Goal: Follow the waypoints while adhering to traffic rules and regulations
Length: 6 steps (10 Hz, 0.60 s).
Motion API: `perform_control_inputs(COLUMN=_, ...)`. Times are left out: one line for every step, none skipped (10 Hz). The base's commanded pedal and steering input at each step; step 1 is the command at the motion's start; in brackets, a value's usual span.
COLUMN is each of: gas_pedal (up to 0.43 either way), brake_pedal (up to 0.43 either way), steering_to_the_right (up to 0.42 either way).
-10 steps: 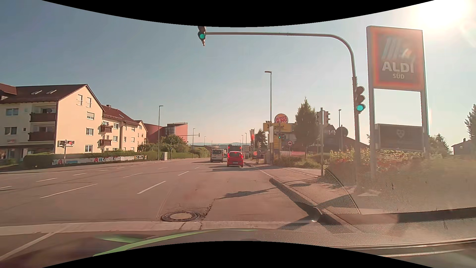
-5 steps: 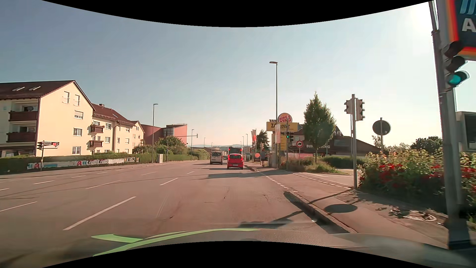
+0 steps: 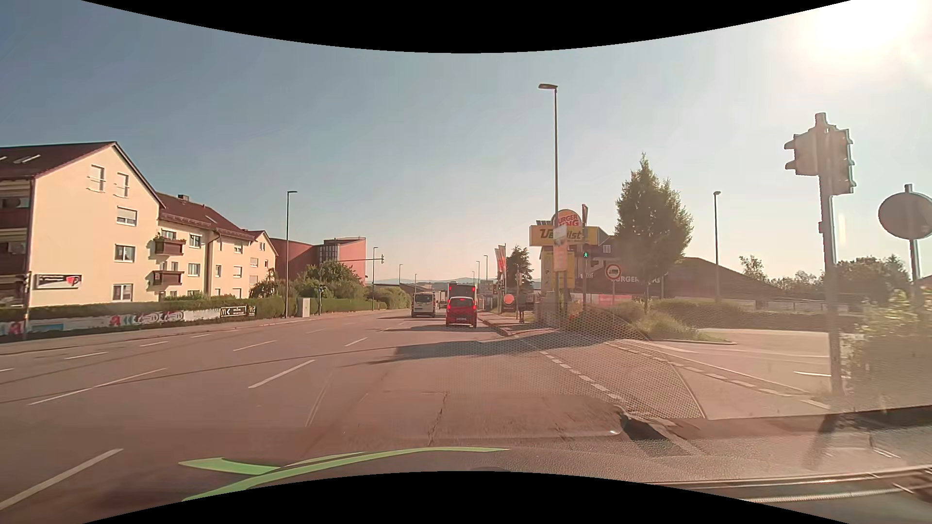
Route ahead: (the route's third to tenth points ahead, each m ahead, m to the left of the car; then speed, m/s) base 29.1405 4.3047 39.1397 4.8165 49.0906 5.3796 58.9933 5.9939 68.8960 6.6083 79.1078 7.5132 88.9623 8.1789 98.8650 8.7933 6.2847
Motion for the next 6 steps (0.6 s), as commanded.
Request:
perform_control_inputs(gas_pedal=0.0, brake_pedal=0.0, steering_to_the_right=-0.003)
perform_control_inputs(gas_pedal=0.0, brake_pedal=0.0, steering_to_the_right=-0.002)
perform_control_inputs(gas_pedal=0.0, brake_pedal=0.0, steering_to_the_right=-0.002)
perform_control_inputs(gas_pedal=0.0, brake_pedal=0.0, steering_to_the_right=-0.002)
perform_control_inputs(gas_pedal=0.0, brake_pedal=0.0, steering_to_the_right=0.0)
perform_control_inputs(gas_pedal=0.0, brake_pedal=0.0, steering_to_the_right=0.0)
